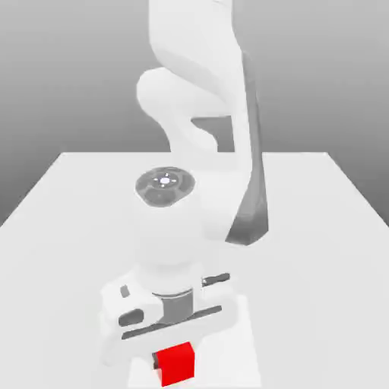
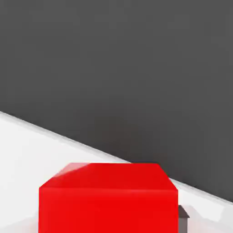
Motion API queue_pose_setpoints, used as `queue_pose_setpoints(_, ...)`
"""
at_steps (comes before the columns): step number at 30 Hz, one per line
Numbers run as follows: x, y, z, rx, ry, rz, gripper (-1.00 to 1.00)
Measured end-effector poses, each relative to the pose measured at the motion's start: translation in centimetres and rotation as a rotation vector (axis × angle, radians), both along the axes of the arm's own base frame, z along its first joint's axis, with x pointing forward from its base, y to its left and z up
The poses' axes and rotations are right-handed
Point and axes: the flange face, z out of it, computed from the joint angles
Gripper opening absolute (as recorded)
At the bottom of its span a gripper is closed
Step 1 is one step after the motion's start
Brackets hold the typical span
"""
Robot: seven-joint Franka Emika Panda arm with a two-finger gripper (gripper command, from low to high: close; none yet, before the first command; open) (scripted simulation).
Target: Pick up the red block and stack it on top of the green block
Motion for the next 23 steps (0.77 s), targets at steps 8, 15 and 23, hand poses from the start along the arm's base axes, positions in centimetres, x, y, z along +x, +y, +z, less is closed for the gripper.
queue_pose_setpoints(8,-8.4,-7.9,4.4,-0.002,0.005,0.009,-1.0)
queue_pose_setpoints(15,-14.7,-10.0,3.7,0.004,0.0,0.066,-1.0)
queue_pose_setpoints(23,-15.0,-10.0,-1.2,0.002,0.001,0.069,1.0)
